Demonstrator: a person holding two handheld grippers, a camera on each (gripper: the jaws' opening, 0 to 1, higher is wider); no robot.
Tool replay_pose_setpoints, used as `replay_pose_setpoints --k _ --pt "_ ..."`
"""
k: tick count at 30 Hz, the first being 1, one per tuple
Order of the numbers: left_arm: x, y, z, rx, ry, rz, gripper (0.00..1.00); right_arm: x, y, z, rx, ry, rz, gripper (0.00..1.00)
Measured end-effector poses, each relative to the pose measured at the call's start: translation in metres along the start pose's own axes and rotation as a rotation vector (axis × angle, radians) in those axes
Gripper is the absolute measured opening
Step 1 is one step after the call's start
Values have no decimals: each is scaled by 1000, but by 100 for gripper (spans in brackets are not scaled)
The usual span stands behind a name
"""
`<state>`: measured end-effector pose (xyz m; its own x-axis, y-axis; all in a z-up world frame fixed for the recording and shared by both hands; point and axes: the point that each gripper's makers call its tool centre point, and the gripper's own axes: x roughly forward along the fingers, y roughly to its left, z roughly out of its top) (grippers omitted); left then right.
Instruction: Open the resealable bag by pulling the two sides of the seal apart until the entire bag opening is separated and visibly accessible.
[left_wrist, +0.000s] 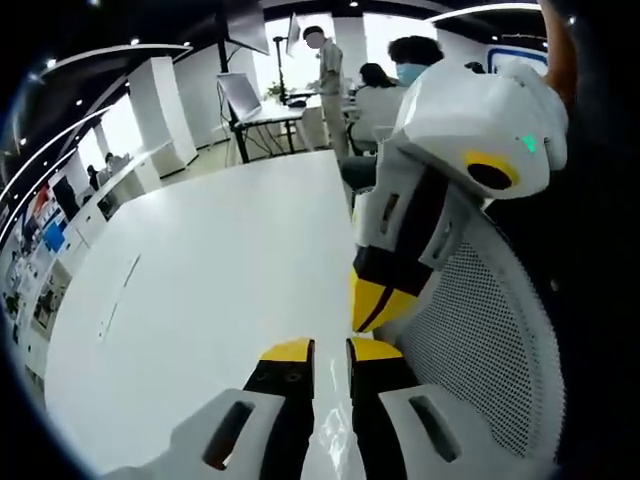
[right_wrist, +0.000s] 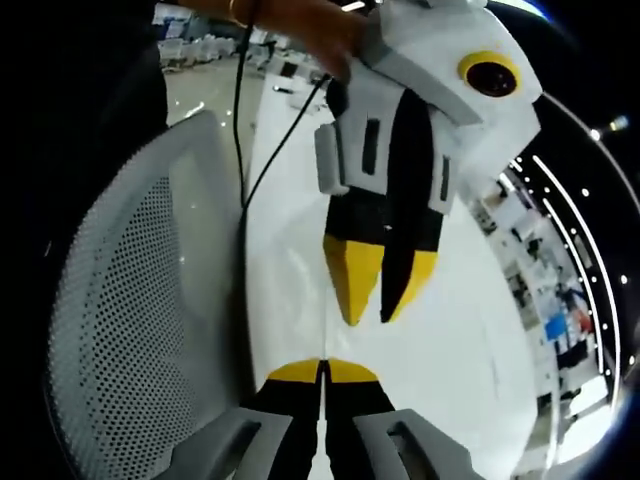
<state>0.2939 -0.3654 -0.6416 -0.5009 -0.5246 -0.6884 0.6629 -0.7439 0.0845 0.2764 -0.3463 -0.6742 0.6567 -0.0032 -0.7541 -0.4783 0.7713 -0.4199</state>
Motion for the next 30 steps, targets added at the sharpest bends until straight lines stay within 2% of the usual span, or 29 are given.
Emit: replay_pose_setpoints --k 10,16,30 --pt "5 -5 -12 -28 35 -34 10 1 -1 2 -22 -3 -5 0" --pt "6 -5 -17 -45 50 -34 9 2 1 3 -58 -3 1 0" --pt "3 -4 -33 -50 100 -22 9 1 0 6 -64 -8 -3 0"
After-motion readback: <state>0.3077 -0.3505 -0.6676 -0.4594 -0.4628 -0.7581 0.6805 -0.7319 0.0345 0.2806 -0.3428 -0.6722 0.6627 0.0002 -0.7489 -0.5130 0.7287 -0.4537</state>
